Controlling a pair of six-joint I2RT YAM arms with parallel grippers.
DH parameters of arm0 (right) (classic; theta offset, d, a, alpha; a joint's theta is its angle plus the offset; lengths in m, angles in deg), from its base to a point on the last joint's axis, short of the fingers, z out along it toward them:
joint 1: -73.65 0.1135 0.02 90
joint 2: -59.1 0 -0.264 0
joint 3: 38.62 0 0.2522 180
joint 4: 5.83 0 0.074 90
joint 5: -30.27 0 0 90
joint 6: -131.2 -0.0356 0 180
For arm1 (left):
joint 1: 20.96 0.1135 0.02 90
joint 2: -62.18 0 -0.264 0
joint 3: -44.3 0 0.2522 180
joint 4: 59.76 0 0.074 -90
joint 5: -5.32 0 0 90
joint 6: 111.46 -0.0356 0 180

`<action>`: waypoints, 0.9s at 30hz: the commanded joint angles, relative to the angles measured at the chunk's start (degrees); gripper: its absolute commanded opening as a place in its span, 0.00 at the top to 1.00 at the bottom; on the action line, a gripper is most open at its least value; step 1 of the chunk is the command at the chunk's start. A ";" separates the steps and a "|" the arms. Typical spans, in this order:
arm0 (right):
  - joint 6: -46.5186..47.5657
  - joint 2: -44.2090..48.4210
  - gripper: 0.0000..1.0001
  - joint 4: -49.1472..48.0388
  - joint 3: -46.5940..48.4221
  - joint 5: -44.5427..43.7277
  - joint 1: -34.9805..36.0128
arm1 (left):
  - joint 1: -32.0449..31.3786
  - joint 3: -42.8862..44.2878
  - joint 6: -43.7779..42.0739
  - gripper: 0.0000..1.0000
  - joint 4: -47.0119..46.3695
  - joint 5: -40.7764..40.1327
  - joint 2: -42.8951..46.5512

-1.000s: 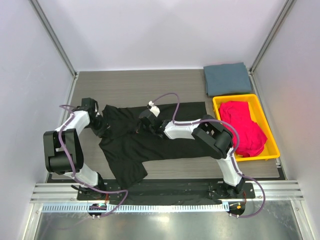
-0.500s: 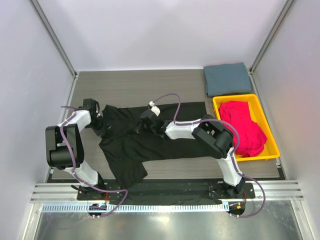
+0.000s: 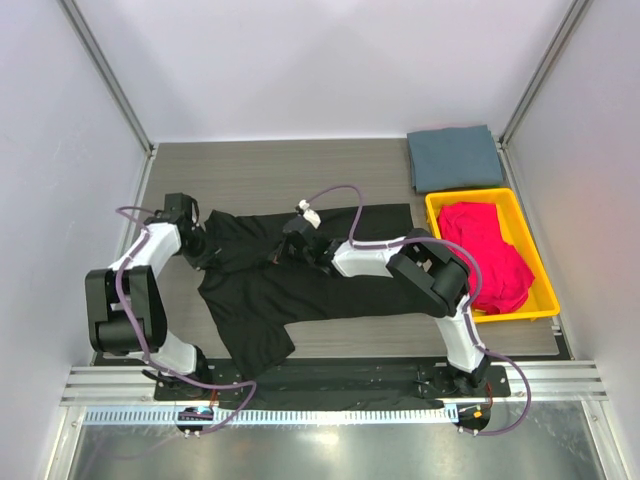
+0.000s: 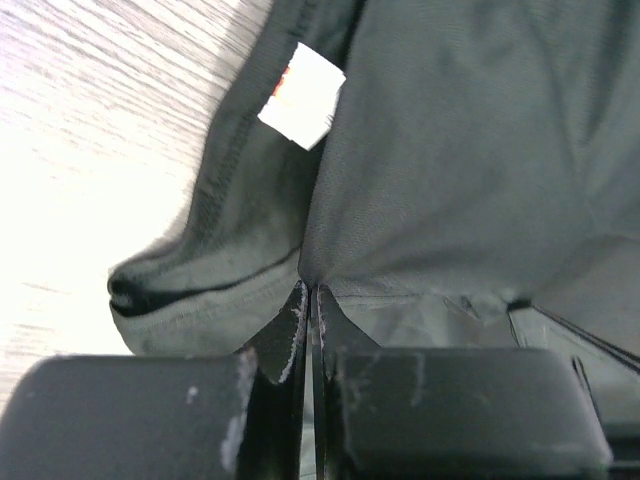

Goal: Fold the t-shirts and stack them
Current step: Fold the tshirt

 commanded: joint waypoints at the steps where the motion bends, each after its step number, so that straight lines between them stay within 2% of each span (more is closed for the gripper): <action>1: 0.97 4.47 0.99 -2.20 -0.17 0.41 -0.72 | -1.30 0.21 0.68 1.00 2.01 -1.49 4.17; 11: 2.28 8.08 0.99 -1.41 -2.71 -0.20 -1.33 | -5.95 -1.28 4.63 1.00 2.71 -1.40 8.31; 27: 4.57 9.14 0.99 -0.61 -6.32 1.11 -2.65 | -10.70 -3.92 7.36 1.00 2.10 -5.35 7.26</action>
